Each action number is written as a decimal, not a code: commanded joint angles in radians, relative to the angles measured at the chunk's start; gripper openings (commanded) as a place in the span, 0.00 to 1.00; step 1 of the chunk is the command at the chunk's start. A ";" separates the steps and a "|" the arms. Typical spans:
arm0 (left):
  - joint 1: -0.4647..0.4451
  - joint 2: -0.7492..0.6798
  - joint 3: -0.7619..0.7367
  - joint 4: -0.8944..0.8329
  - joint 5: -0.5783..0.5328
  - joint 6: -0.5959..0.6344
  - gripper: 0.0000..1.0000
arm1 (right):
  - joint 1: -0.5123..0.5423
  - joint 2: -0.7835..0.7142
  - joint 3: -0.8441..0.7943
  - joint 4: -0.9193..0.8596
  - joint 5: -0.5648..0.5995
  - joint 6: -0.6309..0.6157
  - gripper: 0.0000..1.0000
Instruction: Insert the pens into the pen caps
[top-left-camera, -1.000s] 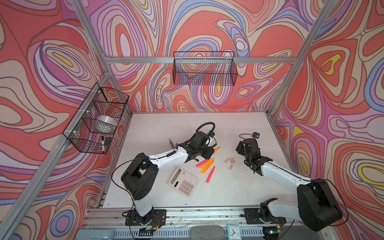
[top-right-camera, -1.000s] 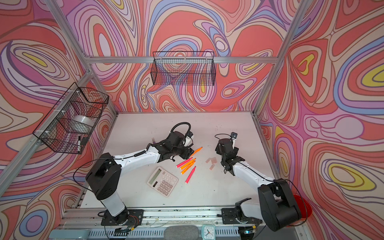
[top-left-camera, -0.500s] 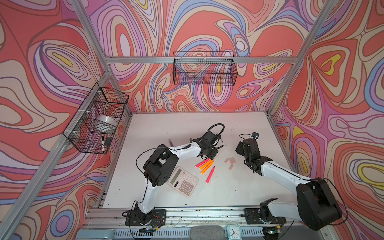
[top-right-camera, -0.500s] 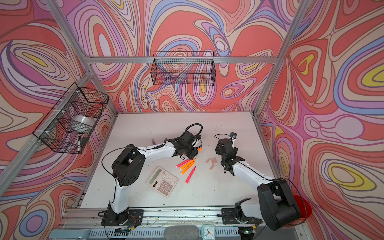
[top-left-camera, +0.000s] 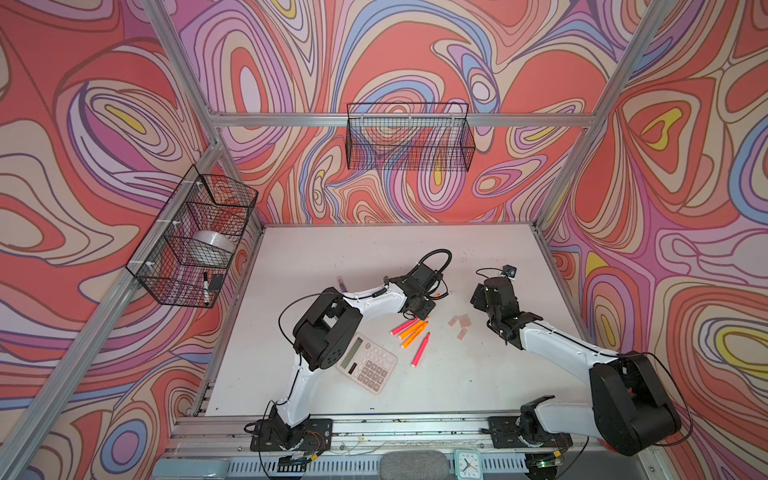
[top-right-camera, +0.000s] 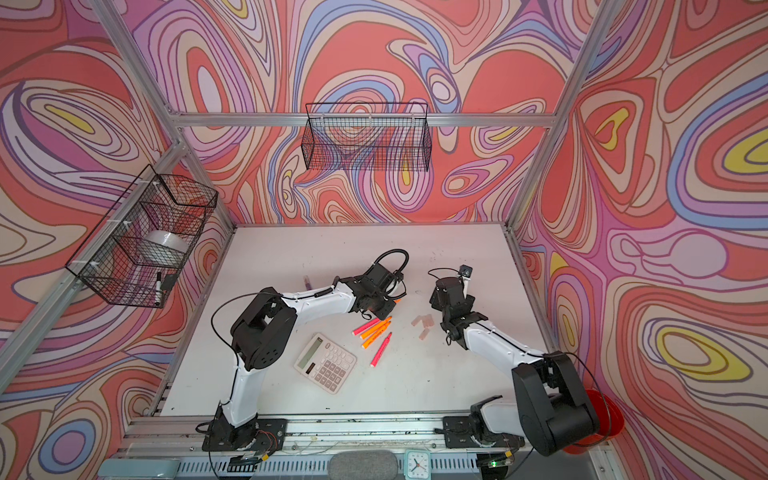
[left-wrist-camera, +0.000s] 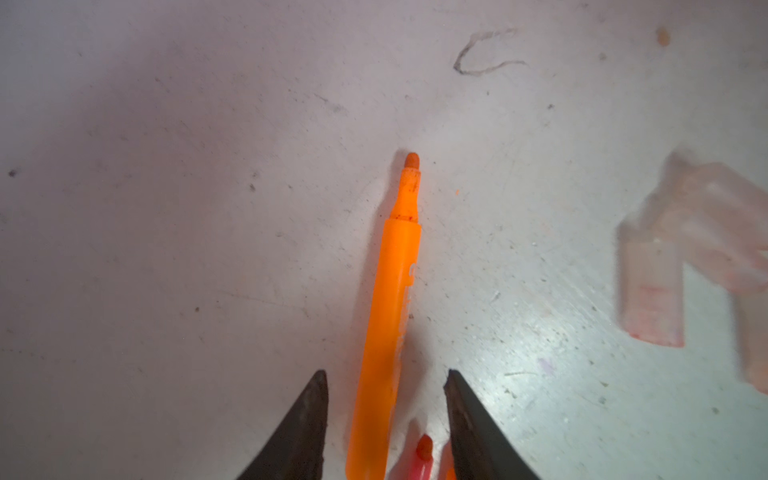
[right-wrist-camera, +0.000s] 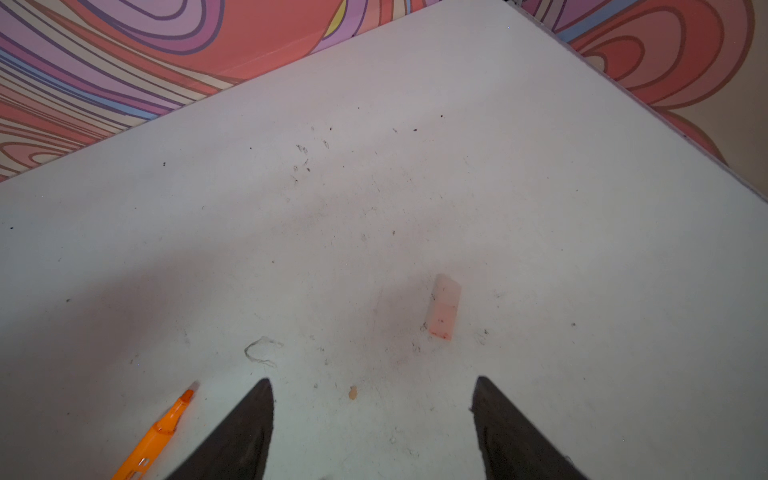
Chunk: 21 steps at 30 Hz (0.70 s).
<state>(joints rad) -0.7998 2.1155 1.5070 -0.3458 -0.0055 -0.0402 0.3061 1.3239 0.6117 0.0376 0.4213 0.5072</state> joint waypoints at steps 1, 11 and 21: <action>-0.007 0.037 0.031 -0.043 -0.024 0.027 0.46 | -0.007 -0.013 0.003 0.010 -0.003 -0.002 0.77; -0.007 0.094 0.088 -0.076 -0.051 0.046 0.49 | -0.007 -0.004 0.009 0.005 -0.006 -0.002 0.77; -0.007 0.118 0.104 -0.116 -0.072 0.052 0.24 | -0.008 -0.016 -0.001 0.015 -0.004 -0.001 0.77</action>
<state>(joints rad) -0.7998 2.2101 1.6234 -0.3931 -0.0574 -0.0105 0.3061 1.3220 0.6113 0.0387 0.4183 0.5068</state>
